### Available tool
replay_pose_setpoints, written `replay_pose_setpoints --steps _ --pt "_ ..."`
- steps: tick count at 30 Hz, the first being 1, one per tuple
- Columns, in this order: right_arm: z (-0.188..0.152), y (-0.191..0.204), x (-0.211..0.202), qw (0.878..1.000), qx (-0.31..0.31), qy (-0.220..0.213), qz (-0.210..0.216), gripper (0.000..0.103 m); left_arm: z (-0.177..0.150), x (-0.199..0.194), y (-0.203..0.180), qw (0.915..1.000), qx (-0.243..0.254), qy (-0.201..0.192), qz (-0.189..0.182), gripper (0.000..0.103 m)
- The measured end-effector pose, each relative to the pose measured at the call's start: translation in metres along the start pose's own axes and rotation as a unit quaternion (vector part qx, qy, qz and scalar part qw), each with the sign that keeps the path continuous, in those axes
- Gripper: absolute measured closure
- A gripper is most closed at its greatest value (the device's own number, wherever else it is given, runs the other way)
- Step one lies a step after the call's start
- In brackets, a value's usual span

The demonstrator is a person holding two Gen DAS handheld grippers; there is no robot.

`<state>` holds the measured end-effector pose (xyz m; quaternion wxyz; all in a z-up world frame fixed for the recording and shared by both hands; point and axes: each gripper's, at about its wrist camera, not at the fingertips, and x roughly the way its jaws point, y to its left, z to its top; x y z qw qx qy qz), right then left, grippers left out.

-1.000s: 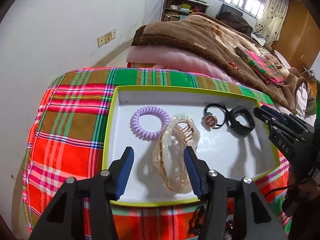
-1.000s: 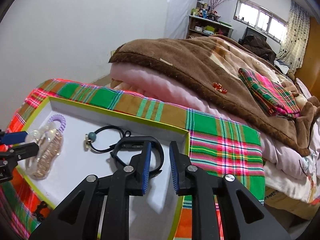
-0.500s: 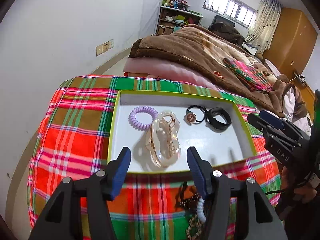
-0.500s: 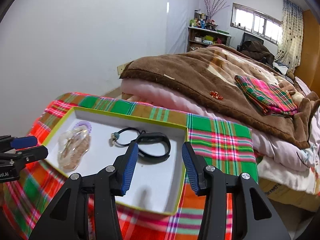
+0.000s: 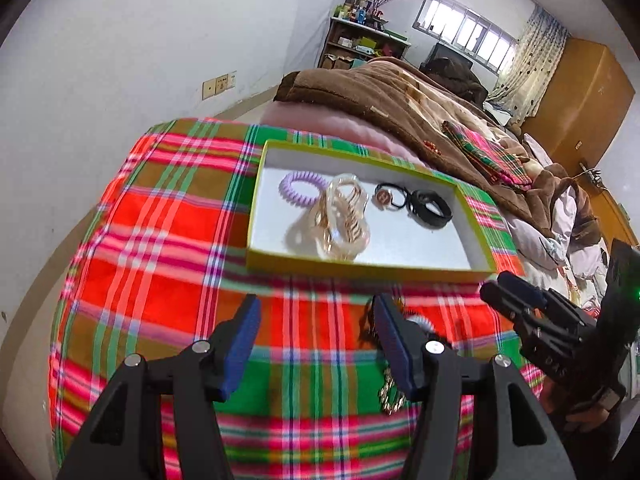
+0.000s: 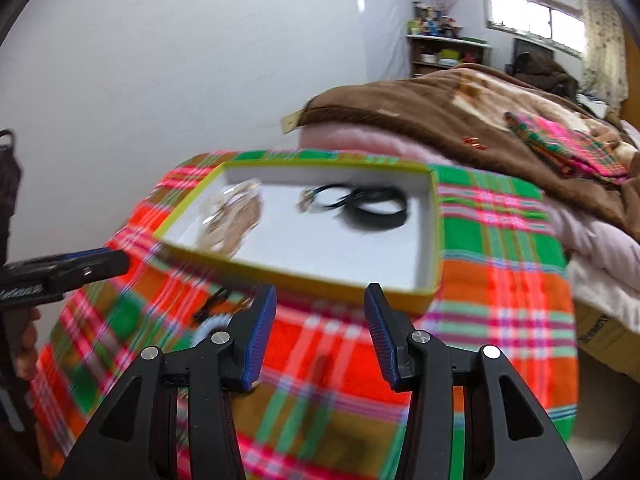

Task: Organize jewelry
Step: 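Move both grippers from the box back to the jewelry on the bedspread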

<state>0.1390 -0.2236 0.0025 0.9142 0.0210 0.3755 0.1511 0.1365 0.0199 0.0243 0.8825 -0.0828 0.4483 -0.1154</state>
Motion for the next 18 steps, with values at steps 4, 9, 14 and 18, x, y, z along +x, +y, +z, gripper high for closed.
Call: replay_pose_setpoints --steps 4,9,14,18 --pt "-0.014 0.017 0.001 0.999 -0.021 0.01 0.033 0.056 -0.014 -0.002 0.004 0.9999 0.001 0.006 -0.008 0.042" --pt "-0.024 0.035 0.009 0.998 -0.048 0.025 0.039 0.056 -0.027 -0.005 0.011 0.9998 -0.01 0.01 -0.016 0.042" --pt "-0.03 0.044 0.016 0.997 -0.061 0.034 0.032 0.056 -0.039 -0.006 0.017 0.9995 -0.019 0.017 -0.02 0.042" --pt "-0.032 0.048 0.02 0.996 -0.07 0.04 0.023 0.059 -0.044 -0.006 0.023 0.9993 -0.025 0.02 -0.02 0.042"
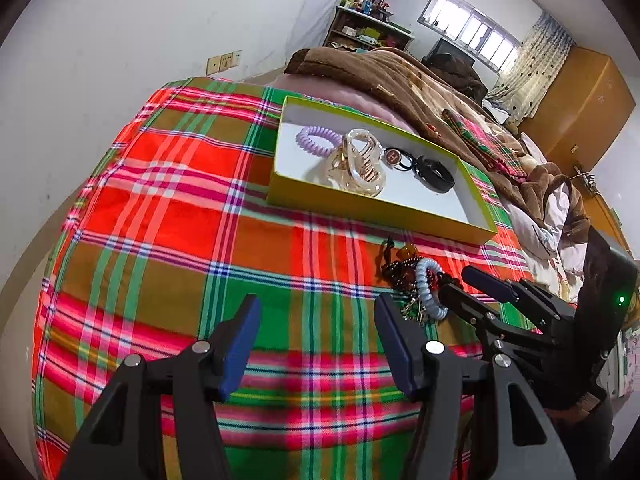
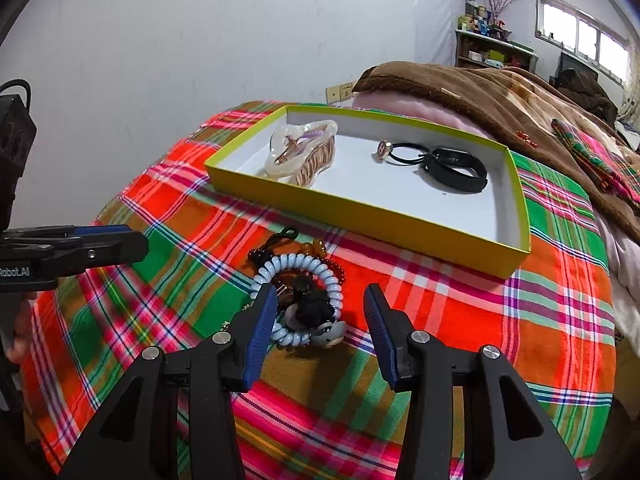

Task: Organize jewelry
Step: 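Move both grippers from the box back to the jewelry on the bedspread, then grasp the light blue spiral hair tie with the left gripper while the right gripper grasps the black hair tie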

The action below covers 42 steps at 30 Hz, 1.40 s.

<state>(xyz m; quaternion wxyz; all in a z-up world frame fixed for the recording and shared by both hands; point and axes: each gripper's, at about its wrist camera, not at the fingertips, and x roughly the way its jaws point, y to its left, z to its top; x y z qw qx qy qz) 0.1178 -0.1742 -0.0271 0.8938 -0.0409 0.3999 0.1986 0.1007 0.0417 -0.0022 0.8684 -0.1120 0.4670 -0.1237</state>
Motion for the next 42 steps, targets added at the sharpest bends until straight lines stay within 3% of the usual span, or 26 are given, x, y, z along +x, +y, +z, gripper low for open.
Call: replay_pose_setpoints --steps 10,21,29,33,42 --pt "-0.002 0.008 0.001 1.0 -0.019 0.003 -0.019 0.084 -0.006 0.0 0.006 1.0 -0.004 0.005 0.0 0.042" --pt "-0.003 -0.008 -0.026 0.999 0.025 -0.039 -0.005 0.084 -0.007 0.005 -0.007 0.9998 0.008 0.013 -0.009 0.042" --pt "-0.01 -0.028 -0.047 0.996 0.054 -0.069 -0.014 0.084 -0.002 0.017 -0.037 0.9979 0.026 0.025 -0.054 0.042" --pt "-0.019 -0.042 -0.055 0.994 0.072 -0.076 -0.019 0.084 0.003 0.03 -0.054 0.9969 0.037 0.038 -0.059 0.042" --pt "-0.032 -0.062 -0.069 0.991 0.092 -0.088 -0.025 0.084 0.006 0.051 -0.082 0.9969 0.061 0.045 -0.019 0.044"
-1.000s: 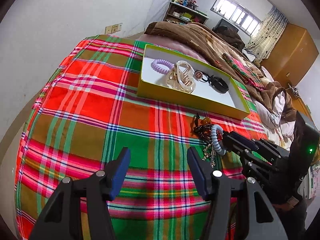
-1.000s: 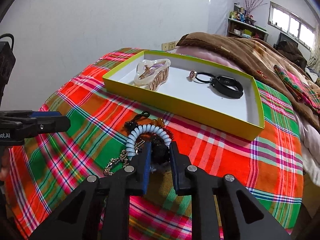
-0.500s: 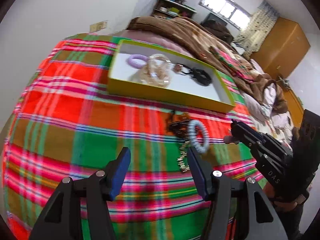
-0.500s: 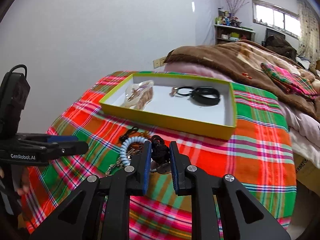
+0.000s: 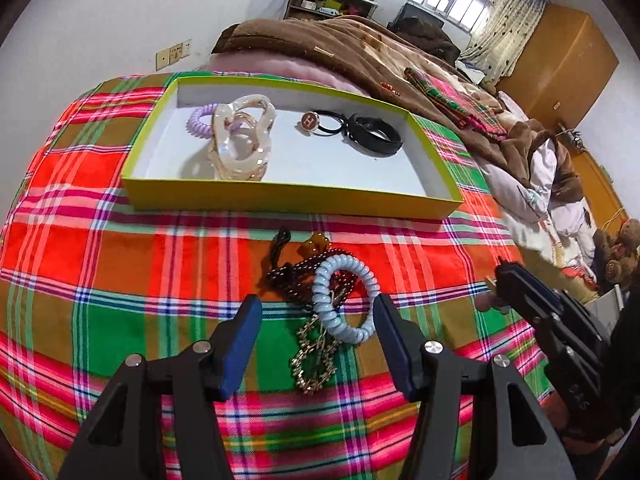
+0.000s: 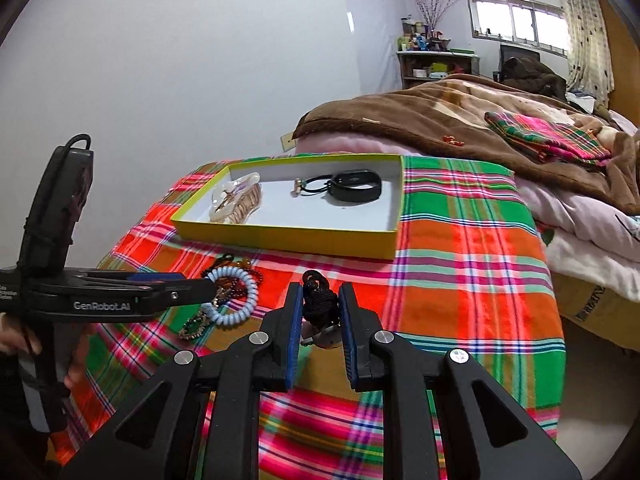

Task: Organize jewelry
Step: 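Grasp the light blue spiral hair tie with the left gripper while the right gripper grasps the black hair tie, then carry the blue spiral tie and black hair tie in both grippers into the box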

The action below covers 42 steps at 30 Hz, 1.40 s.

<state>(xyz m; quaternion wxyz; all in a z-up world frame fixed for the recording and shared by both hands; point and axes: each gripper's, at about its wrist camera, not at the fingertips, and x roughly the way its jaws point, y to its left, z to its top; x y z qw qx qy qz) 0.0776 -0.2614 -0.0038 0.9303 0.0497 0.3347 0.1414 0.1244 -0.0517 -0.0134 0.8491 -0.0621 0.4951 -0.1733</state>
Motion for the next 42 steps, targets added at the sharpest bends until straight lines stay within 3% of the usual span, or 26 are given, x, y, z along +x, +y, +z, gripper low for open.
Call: replay_pose_setpoints --steps 5,17,42 --pt "-0.001 -0.006 -0.002 1.0 0.005 -0.003 0.002 0.084 0.002 0.009 -0.008 0.9998 0.005 0.01 0.016 0.051" --pt "-0.004 -0.011 -0.002 1.0 0.012 -0.004 0.011 0.084 0.001 0.014 -0.018 0.9988 0.025 0.011 0.041 0.09" --pt "0.001 -0.01 -0.013 1.0 0.013 -0.016 0.002 0.084 0.007 -0.013 -0.02 0.9994 0.026 -0.022 0.011 0.093"
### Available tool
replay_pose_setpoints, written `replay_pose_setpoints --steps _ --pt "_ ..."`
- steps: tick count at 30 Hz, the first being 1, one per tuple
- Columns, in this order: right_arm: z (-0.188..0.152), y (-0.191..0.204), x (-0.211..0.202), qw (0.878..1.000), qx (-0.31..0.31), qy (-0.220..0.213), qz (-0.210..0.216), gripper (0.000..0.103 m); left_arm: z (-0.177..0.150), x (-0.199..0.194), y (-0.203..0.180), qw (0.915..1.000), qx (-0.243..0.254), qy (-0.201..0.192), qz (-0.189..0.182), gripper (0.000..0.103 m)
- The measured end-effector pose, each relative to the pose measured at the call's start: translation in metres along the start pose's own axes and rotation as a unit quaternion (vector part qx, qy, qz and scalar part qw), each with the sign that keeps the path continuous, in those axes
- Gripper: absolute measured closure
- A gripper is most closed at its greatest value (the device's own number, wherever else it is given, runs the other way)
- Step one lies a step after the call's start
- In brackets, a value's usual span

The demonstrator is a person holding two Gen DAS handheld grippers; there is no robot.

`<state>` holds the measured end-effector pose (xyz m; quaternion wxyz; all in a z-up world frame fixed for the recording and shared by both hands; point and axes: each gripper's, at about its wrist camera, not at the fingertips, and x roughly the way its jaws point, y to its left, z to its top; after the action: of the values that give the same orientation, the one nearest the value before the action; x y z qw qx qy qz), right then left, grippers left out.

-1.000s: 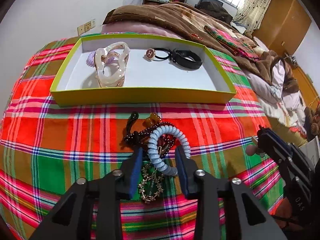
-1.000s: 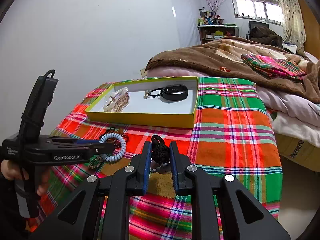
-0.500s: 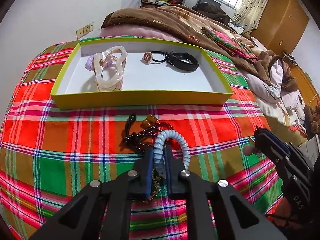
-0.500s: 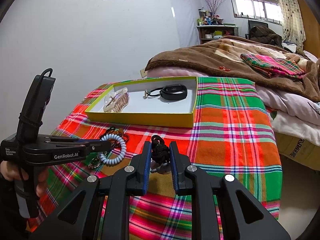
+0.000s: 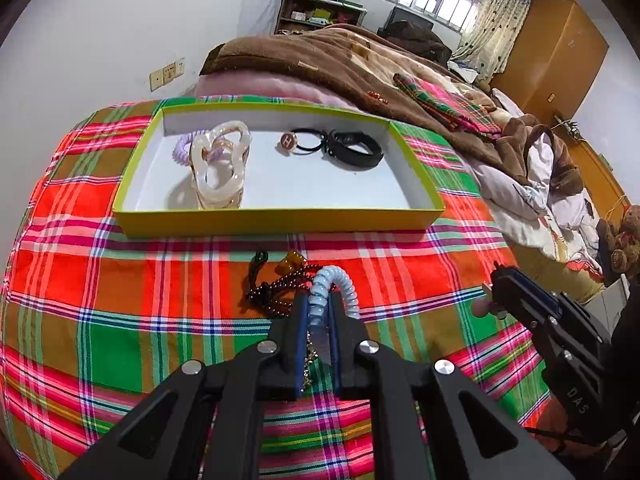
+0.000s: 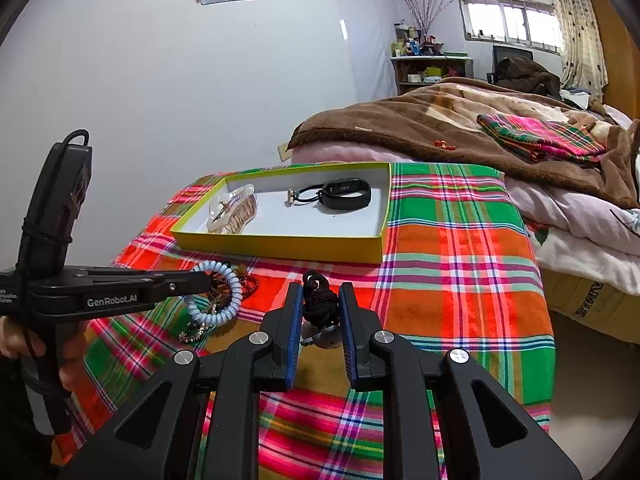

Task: Organize jewelry
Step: 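Carry the blue spiral tie and black hair tie in both grippers into the box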

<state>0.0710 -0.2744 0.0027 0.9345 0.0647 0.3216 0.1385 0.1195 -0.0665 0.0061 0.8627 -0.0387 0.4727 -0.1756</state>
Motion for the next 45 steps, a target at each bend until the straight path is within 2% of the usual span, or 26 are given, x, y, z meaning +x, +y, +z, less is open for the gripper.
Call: replay_pose_setpoints --steps 12,24,37,45 --pt "0.015 0.004 -0.005 1.0 -0.006 -0.014 -0.004 0.084 0.018 -0.018 0.002 0.9996 -0.002 -0.025 -0.01 0.093" --pt "0.045 0.006 0.007 1.0 -0.015 -0.025 -0.01 0.084 0.058 -0.023 0.008 0.9988 0.004 -0.047 -0.008 0.093" --pt "0.072 -0.003 0.06 1.0 -0.015 -0.001 -0.02 0.084 0.099 0.013 0.013 0.9992 0.001 -0.036 -0.019 0.093" --pt "0.078 -0.012 0.093 0.999 -0.013 0.022 -0.026 0.084 0.11 0.041 0.017 0.9995 -0.006 -0.017 -0.026 0.093"
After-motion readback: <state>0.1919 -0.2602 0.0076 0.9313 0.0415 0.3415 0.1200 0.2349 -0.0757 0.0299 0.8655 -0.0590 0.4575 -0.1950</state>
